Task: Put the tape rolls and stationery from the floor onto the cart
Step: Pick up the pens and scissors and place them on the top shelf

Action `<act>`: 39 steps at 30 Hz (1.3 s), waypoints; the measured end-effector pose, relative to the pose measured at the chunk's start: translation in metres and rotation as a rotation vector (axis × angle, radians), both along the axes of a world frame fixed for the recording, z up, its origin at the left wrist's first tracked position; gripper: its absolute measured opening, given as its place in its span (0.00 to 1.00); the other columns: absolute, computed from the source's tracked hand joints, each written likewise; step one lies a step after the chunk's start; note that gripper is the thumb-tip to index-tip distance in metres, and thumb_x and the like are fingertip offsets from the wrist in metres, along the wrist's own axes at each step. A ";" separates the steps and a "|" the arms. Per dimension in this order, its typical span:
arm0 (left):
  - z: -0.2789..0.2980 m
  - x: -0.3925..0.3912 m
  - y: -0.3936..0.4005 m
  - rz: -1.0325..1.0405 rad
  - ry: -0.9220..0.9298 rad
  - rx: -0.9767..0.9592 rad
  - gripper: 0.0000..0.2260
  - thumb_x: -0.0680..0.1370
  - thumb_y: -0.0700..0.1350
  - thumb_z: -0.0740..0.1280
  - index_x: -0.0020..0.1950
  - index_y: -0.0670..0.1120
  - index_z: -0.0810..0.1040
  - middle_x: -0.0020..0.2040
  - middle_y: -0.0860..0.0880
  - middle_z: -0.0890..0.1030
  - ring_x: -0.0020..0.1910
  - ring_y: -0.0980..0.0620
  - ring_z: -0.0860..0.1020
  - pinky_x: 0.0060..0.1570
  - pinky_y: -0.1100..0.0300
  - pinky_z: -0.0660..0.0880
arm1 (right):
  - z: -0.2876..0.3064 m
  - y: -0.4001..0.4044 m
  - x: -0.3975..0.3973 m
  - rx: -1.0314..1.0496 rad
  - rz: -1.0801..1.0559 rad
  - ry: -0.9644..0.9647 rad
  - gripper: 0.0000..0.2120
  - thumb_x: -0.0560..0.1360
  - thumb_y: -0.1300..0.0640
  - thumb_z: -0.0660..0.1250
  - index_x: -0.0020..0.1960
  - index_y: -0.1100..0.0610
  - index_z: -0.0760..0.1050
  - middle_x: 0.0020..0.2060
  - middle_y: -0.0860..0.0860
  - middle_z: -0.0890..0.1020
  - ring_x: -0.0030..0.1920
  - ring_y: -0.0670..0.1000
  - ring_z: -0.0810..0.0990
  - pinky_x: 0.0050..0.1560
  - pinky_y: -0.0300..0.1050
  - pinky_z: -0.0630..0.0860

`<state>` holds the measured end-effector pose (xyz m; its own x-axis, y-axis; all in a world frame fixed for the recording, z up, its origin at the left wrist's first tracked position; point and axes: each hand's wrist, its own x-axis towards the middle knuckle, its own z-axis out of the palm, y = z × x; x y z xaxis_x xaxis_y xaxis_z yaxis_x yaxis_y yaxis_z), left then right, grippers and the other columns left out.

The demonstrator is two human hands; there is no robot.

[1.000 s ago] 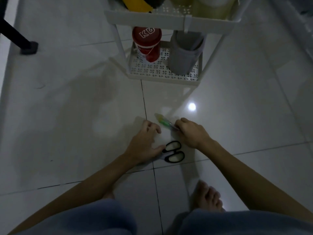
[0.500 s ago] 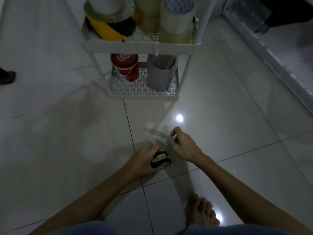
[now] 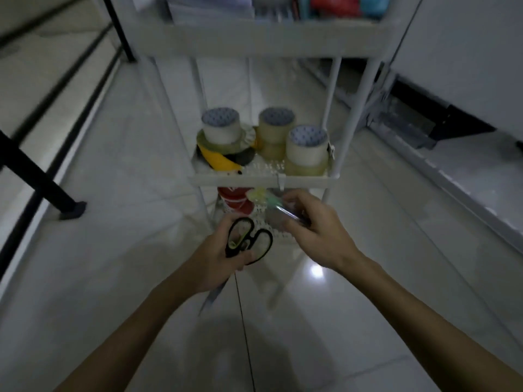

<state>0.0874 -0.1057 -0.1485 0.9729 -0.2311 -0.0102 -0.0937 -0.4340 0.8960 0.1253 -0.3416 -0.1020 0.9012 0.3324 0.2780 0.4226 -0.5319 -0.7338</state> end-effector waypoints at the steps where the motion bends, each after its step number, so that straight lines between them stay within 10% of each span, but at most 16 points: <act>1: 0.022 0.006 0.004 0.024 -0.057 -0.029 0.23 0.79 0.47 0.73 0.69 0.57 0.66 0.55 0.63 0.80 0.47 0.57 0.83 0.41 0.59 0.81 | 0.022 0.004 0.004 0.027 0.010 -0.049 0.11 0.78 0.55 0.68 0.60 0.52 0.75 0.41 0.44 0.79 0.40 0.42 0.77 0.39 0.39 0.72; 12: 0.221 0.043 0.050 0.152 -0.380 -0.118 0.21 0.76 0.47 0.75 0.67 0.58 0.77 0.53 0.60 0.82 0.42 0.62 0.82 0.34 0.68 0.76 | 0.212 0.041 0.053 0.049 -0.059 -0.454 0.15 0.73 0.54 0.69 0.60 0.52 0.81 0.42 0.43 0.79 0.38 0.41 0.77 0.38 0.37 0.70; 17: 0.253 0.060 0.071 0.152 -0.448 0.052 0.25 0.75 0.56 0.76 0.70 0.61 0.76 0.64 0.63 0.80 0.61 0.64 0.79 0.55 0.64 0.78 | 0.260 0.057 0.092 -0.195 -0.054 -0.458 0.18 0.72 0.48 0.65 0.58 0.52 0.82 0.46 0.51 0.78 0.45 0.49 0.76 0.42 0.43 0.68; 22: 0.272 0.070 0.080 0.134 -0.439 0.112 0.25 0.73 0.53 0.77 0.70 0.61 0.77 0.62 0.64 0.81 0.58 0.62 0.81 0.45 0.64 0.78 | 0.276 0.085 0.134 -0.426 0.111 -0.281 0.11 0.77 0.56 0.70 0.57 0.58 0.85 0.48 0.56 0.85 0.48 0.55 0.82 0.52 0.54 0.79; 29: 0.283 0.077 0.092 0.106 -0.410 0.191 0.30 0.70 0.58 0.78 0.72 0.60 0.76 0.65 0.63 0.80 0.63 0.64 0.79 0.64 0.54 0.79 | 0.267 0.109 0.163 -0.476 0.084 -0.264 0.12 0.72 0.58 0.77 0.55 0.54 0.84 0.46 0.48 0.83 0.49 0.50 0.83 0.51 0.46 0.81; 39: 0.293 0.083 0.077 0.062 -0.478 0.252 0.31 0.71 0.63 0.72 0.74 0.66 0.71 0.57 0.55 0.79 0.58 0.58 0.79 0.62 0.51 0.78 | 0.264 0.107 0.172 -0.496 0.125 -0.386 0.08 0.78 0.52 0.70 0.55 0.50 0.85 0.50 0.49 0.85 0.48 0.49 0.82 0.52 0.52 0.82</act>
